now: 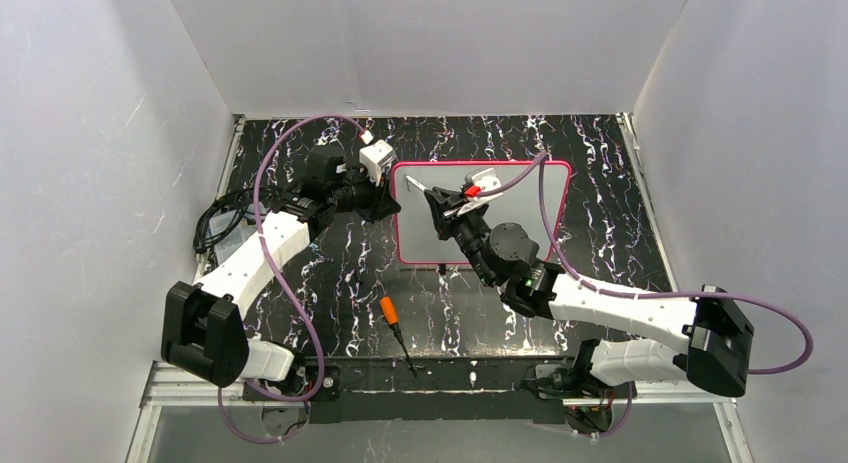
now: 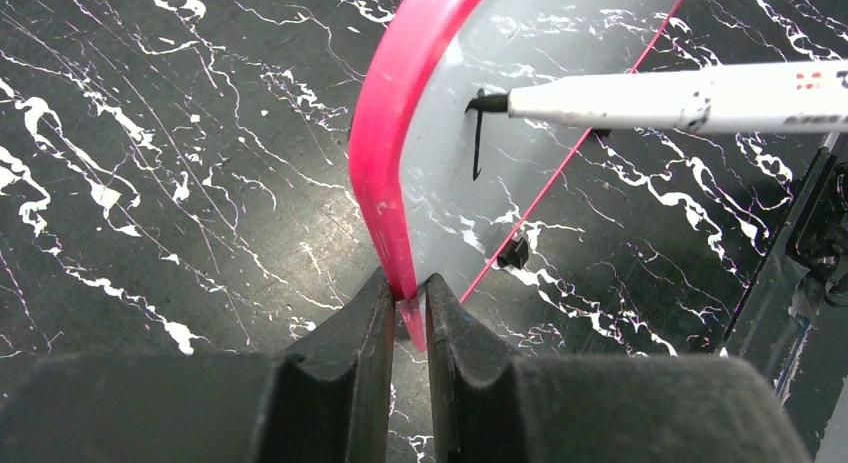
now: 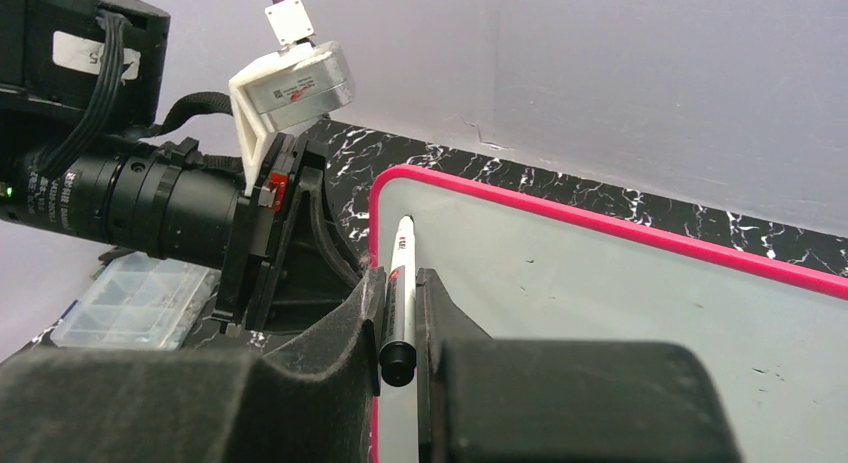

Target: Write a sentence on the whiteboard

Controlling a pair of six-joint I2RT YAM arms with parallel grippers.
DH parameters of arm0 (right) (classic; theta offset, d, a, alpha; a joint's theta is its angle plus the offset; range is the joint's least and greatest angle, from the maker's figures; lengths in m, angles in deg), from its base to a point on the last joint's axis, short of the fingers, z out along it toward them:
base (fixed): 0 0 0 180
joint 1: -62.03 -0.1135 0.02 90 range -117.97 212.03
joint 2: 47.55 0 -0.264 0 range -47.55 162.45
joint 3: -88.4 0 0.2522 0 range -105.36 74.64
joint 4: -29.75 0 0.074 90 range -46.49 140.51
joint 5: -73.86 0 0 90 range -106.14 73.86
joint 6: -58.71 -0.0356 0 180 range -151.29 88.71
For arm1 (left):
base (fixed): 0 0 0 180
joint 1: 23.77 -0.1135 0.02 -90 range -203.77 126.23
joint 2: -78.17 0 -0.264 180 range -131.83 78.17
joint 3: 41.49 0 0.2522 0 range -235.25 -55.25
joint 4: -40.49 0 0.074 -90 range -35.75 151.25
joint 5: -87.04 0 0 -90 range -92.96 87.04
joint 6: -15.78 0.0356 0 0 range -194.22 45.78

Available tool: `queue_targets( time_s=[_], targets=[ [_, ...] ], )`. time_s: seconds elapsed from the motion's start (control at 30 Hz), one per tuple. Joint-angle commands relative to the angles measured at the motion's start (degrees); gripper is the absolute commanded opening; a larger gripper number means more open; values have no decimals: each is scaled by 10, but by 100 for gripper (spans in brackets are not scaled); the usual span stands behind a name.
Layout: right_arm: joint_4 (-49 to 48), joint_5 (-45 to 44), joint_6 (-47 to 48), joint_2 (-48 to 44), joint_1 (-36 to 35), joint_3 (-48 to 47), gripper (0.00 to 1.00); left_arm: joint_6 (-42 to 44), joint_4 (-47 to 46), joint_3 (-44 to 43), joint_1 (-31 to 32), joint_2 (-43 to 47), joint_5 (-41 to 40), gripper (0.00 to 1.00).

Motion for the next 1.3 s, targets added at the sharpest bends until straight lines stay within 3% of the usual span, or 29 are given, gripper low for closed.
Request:
queue_targets(
  time_s=[0.0,0.33,0.93,1.27],
  targets=[
    [-50,-52,17,-1,1,-5,1,8,24,12,8,14,4,0],
    [-19,-87,18,-32,1,21,1,7,25,12,8,14,4,0],
    [-27,-38,-10,1,1,18,1,8,24,12,8,16,4,0],
    [-30,-57,-8,-6,1,30,1,8,25,12,8,18,2,0]
  ],
)
